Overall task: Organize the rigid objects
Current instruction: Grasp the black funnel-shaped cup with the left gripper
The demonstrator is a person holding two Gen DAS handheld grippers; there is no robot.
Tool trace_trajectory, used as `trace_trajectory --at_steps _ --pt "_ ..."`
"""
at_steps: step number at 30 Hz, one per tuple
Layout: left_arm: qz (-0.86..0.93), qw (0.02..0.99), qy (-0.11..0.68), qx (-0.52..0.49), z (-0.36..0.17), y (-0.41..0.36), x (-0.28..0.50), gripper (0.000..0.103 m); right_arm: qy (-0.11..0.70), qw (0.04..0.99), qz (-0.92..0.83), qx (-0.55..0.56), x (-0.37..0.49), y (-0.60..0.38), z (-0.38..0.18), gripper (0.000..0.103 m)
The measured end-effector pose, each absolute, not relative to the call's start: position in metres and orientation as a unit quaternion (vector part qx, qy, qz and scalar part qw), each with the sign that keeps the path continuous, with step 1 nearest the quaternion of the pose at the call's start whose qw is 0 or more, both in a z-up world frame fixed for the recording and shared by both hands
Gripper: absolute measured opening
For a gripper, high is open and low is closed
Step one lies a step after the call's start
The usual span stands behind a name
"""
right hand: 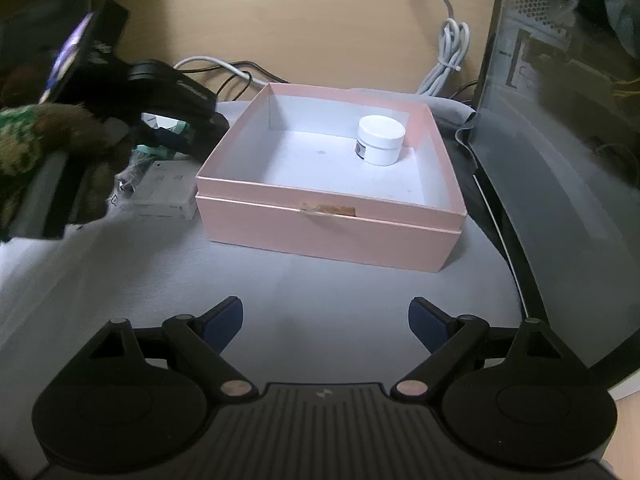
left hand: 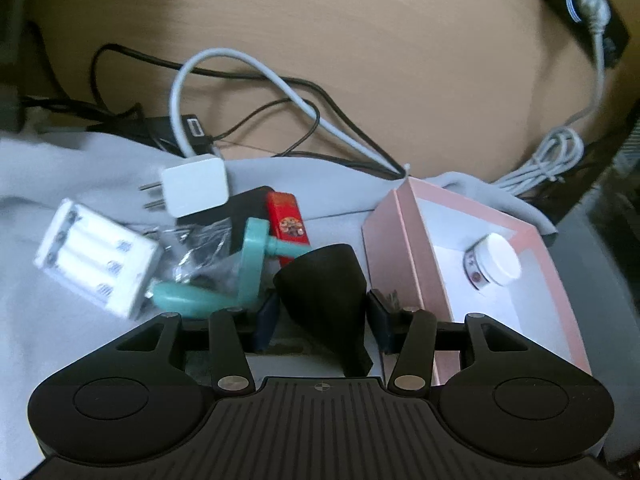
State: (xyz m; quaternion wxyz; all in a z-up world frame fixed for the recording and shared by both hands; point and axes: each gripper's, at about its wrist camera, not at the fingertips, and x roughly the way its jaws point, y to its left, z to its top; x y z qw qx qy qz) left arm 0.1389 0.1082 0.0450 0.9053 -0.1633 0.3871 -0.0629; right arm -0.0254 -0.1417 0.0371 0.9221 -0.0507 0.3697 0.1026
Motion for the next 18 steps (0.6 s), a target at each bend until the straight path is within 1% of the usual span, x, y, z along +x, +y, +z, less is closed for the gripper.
trace_trajectory --at_steps 9,14,18 --pt "-0.065 0.92 0.349 -0.164 0.069 0.135 0.06 0.051 0.362 0.918 0.146 -0.067 -0.019 -0.121 0.037 0.091" --pt "-0.04 0.923 0.342 -0.17 0.073 0.158 0.013 0.051 0.346 0.916 0.186 -0.079 -0.018 -0.103 0.042 0.091" --pt "-0.013 0.923 0.352 -0.157 0.07 0.174 -0.018 0.051 0.322 0.915 0.23 -0.087 -0.014 -0.081 0.051 0.091"
